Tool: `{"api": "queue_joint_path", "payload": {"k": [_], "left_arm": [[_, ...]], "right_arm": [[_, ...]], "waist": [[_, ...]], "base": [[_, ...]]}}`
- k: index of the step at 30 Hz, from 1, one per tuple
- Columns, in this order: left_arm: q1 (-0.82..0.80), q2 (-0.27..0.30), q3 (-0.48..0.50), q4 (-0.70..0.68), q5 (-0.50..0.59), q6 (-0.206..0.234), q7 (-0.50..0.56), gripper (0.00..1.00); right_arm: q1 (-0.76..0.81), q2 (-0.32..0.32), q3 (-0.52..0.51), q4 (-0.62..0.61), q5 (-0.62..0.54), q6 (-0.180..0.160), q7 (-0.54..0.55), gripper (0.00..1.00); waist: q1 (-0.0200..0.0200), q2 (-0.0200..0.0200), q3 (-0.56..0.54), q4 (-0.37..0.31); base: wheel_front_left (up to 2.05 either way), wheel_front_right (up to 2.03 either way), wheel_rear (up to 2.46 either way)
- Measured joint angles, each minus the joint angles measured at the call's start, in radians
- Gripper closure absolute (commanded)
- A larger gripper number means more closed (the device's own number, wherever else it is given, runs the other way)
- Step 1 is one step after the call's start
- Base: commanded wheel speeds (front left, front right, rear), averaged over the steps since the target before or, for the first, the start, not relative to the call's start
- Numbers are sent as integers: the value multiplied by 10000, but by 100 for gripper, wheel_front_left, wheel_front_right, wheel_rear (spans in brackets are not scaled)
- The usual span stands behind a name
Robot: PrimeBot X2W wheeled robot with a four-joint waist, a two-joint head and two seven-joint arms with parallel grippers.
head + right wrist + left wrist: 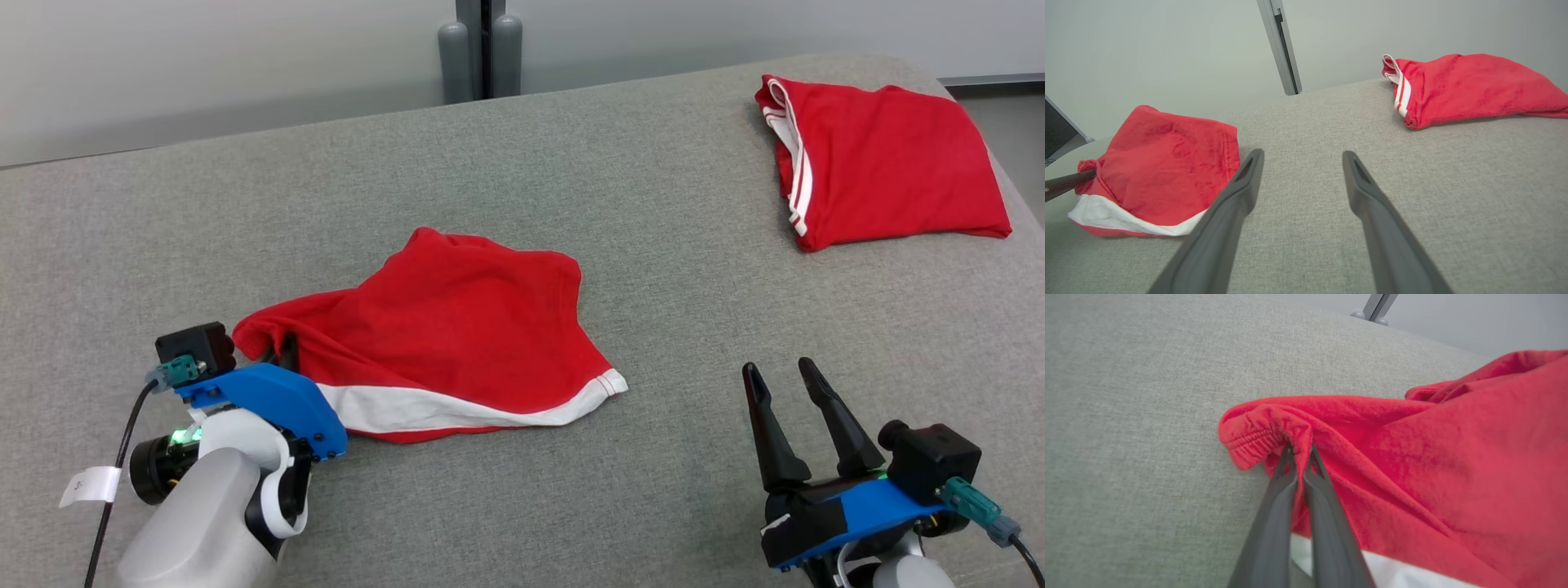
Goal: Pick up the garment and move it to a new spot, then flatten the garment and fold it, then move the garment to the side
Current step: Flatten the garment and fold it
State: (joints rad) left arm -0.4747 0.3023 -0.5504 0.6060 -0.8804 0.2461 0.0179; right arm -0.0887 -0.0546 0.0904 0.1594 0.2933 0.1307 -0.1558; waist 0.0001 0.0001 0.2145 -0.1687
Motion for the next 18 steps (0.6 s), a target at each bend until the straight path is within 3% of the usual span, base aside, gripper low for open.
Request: {"api": "queue_joint_path", "payload": {"k": [2, 4, 11, 15, 18], "left_arm": [[-171, -94, 56, 314, 2, -190, -311, 100], [-337, -207, 63, 548, 13, -426, -612, 0], [-445, -575, -56, 780, 2, -1174, -1315, 0], [162, -543, -161, 174, 61, -1716, -2080, 0], [688, -443, -105, -430, 186, -1827, -2506, 0]], "right_arm": [[1, 0, -50, 25, 0, 0, -19, 0], [1, 4, -56, 40, -2, 0, -38, 0], [7, 13, -73, 38, -2, 0, -27, 0], [130, 17, -182, -44, -17, 0, 44, 0], [160, 23, -263, -142, -33, 0, 59, 0]], "waist": [[0, 0, -9, 45], [0, 0, -41, 130], [-1, 0, -320, 468], [-1, 0, -574, 717], [-1, 0, -707, 885]], "base": [[0, 0, 0], [0, 0, 0], [0, 0, 0], [0, 0, 0], [0, 0, 0]]}}
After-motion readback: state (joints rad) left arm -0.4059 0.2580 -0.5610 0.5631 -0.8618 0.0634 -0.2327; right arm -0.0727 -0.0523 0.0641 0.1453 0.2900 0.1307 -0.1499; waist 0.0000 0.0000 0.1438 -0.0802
